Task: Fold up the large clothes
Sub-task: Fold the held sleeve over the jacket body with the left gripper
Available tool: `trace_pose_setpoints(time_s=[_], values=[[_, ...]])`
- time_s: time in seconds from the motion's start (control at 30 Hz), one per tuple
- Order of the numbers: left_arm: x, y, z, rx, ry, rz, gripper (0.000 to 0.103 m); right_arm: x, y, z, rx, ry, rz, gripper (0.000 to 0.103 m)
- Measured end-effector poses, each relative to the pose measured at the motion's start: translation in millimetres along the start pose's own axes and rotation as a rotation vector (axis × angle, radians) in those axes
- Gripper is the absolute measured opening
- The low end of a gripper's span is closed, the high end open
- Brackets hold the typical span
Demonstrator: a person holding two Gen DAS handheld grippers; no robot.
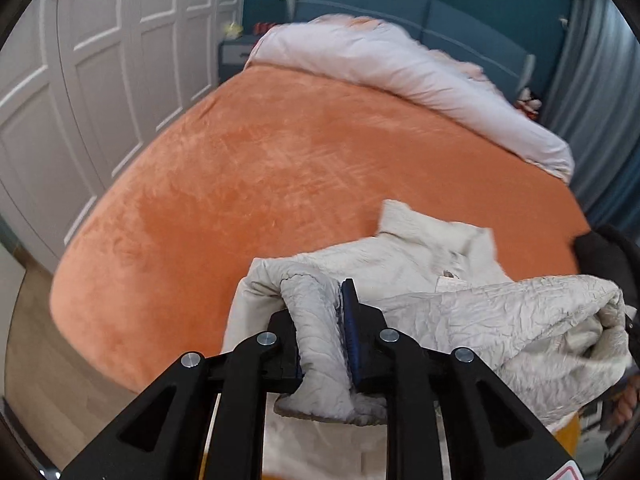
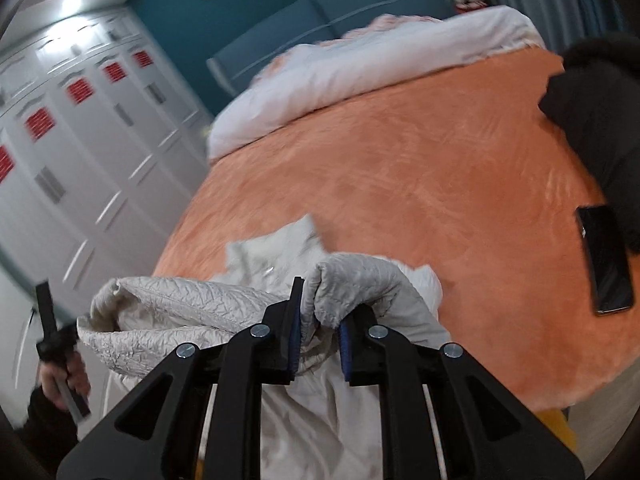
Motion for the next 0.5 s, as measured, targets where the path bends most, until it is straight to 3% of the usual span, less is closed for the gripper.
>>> trace_pose_setpoints(time_s=[0.1, 0.17, 0.27, 0.33, 0.37, 0.43, 0.5], values=[[-8, 1, -42, 0.026, 0.021, -0.008, 0.02, -7, -12, -37, -0.057, -0.005, -0.02, 0.018], [-14, 6, -65, 0.028, 0.03, 0.05, 0.021, -10, -21, -51, -0.077, -0.013, -0.07, 0.021], [-23, 28, -92, -0.039, 0.045, 0.208, 0.024, -14, -37, -58, -0.053, -0.044, -0.203, 0.031], [-27, 41, -93, -0.11, 0.032, 0.266, 0.025, -15, -50, -53, -0.003, -0.088, -0.298, 0.038], [-28, 41, -89, -0.131, 0.026, 0.279, 0.026, -16, -56, -50, 0.003, -0.106, -0.327, 0.048], [-24, 54, -69, -0.193, -0.003, 0.314, 0.032, -18, -70, -37, -0.025, -0.143, -0.351, 0.059], [-17, 65, -45, -0.276, -0.026, 0.34, 0.034, -21, -83, -25, -0.05, -0.15, -0.349, 0.059]])
Point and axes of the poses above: each gripper's, at about its wrist camera, not at the fingertips, and z roughly against the way its jaws point, y to its left, x to its top, the point moved 4 cm from there along -z, roughly the way its jaws point, and after that the axes turned 14 degrees about -y, right-handed, at the moved point
